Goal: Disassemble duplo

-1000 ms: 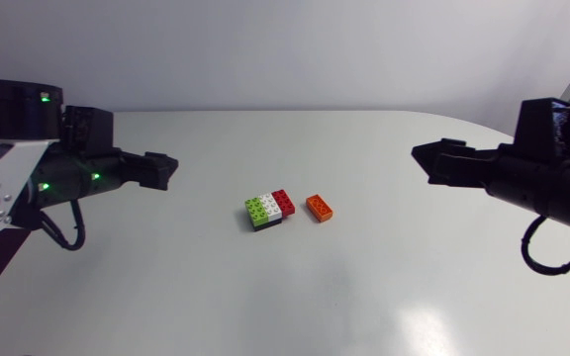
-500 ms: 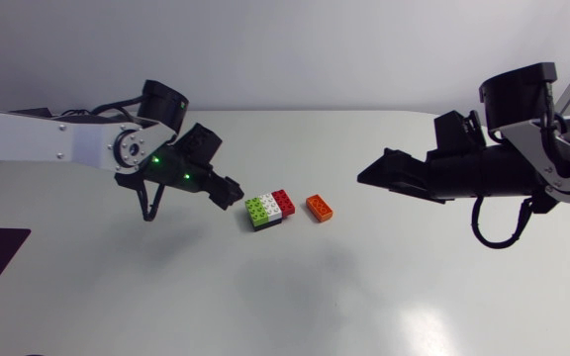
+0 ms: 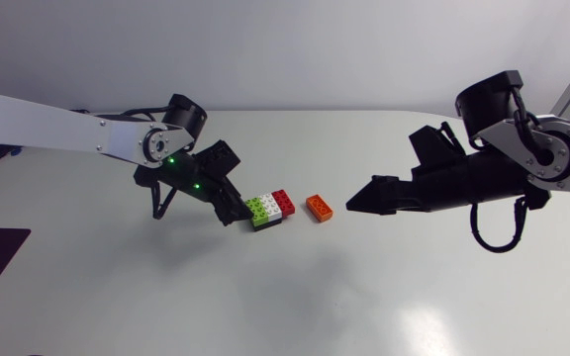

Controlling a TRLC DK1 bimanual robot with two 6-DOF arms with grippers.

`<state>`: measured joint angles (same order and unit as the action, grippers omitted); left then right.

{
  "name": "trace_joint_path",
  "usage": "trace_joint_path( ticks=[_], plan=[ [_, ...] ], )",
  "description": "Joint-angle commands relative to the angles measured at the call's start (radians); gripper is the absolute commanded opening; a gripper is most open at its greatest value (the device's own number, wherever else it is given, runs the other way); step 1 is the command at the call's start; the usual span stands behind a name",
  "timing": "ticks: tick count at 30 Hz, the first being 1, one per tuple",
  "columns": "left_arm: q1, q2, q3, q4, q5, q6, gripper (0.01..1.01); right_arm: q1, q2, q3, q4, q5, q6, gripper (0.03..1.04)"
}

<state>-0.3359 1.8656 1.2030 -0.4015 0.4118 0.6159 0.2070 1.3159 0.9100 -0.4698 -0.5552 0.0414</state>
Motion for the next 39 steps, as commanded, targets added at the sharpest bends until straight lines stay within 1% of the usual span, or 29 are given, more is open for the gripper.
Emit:
trace_joint_path(
  ticks=[1,2,4,6,9,21,27,30,32,34,35,36,39],
  plan=[
    [0.008,0.05,0.026,-0.019,-0.028,0.114,0.838,0.012,0.017,0.015,-0.026,-0.015,-0.046,1.0],
    [0.005,0.052,0.023,-0.02,-0.034,0.134,0.864,0.014,0.017,0.013,-0.027,-0.017,-0.049,1.0],
    [-0.002,0.06,0.023,-0.019,-0.054,0.159,0.877,0.019,0.02,0.01,-0.027,-0.017,-0.052,1.0],
    [-0.005,0.067,0.026,-0.019,-0.056,0.183,0.915,0.026,0.028,0.009,-0.029,-0.017,-0.058,1.0],
    [-0.006,0.081,0.046,-0.016,-0.056,0.214,0.921,0.031,0.029,0.009,-0.038,-0.015,-0.064,1.0],
    [-0.068,0.17,0.127,-0.022,-0.079,0.203,0.931,0.019,0.032,0.004,-0.049,-0.014,-0.078,1.0],
    [-0.074,0.201,0.139,-0.019,-0.116,0.208,0.925,0.026,0.032,0.006,-0.049,-0.015,-0.078,1.0],
    [-0.078,0.218,0.145,-0.017,-0.157,0.205,0.88,0.029,0.032,0.004,-0.047,-0.015,-0.078,1.0],
    [-0.08,0.221,0.147,-0.013,-0.165,0.202,0.818,0.028,0.031,0.003,-0.047,-0.015,-0.078,1.0],
    [-0.08,0.221,0.148,0.0,-0.166,0.189,0.695,0.029,0.029,-0.002,-0.047,-0.014,-0.078,1.0],
    [-0.08,0.221,0.152,0.009,-0.166,0.176,0.582,0.028,0.028,-0.005,-0.046,-0.014,-0.078,1.0],
    [-0.08,0.221,0.153,0.012,-0.165,0.173,0.556,0.029,0.026,-0.008,-0.046,-0.014,-0.078,1.0],
    [-0.087,0.23,0.155,0.012,-0.165,0.163,0.531,0.029,0.02,-0.017,-0.044,-0.014,-0.08,1.0]
  ],
)
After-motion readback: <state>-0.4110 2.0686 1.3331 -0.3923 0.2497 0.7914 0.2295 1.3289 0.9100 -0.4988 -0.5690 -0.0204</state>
